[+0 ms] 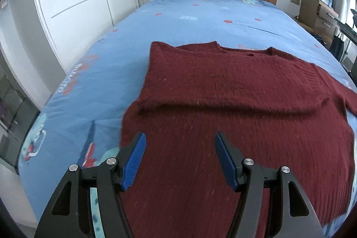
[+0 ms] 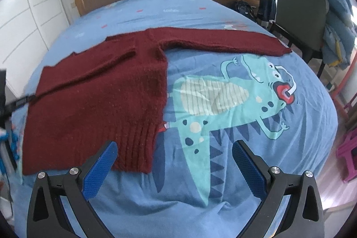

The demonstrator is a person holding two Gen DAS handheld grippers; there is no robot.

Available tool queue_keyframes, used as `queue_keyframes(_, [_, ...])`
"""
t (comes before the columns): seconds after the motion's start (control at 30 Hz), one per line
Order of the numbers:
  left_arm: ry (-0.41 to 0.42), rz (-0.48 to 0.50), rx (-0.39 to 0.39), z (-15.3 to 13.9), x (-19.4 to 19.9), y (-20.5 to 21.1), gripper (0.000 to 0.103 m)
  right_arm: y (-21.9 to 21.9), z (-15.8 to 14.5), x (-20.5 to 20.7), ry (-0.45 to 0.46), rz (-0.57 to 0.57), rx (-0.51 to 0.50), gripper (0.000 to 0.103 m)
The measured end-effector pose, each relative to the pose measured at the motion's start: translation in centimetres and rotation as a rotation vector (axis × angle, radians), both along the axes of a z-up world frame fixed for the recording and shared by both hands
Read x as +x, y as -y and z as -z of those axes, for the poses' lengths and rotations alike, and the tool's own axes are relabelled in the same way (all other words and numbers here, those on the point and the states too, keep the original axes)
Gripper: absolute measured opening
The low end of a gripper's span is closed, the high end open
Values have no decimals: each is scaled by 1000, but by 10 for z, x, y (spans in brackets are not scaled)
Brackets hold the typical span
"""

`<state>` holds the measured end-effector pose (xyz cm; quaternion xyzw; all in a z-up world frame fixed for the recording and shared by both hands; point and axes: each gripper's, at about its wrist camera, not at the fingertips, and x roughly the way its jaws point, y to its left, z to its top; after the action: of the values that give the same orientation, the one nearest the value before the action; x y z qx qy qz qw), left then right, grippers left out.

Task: Fold small clothes

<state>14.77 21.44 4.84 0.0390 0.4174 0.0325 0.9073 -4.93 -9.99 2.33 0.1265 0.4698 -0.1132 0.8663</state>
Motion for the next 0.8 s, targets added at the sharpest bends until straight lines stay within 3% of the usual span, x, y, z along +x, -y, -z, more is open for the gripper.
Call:
queue_keyframes(0.37, [-66, -92, -42, -5, -48, -19, 58, 51, 10, 22, 42, 27, 84, 103])
queue_keyframes(0.5, [-91, -85, 7, 0, -53, -15, 58, 88, 20, 33, 51, 99, 137, 103])
queue_keyframes(0.8, [-121, -114, 10, 11, -50, -13, 58, 194, 40, 59, 96, 290, 214, 99])
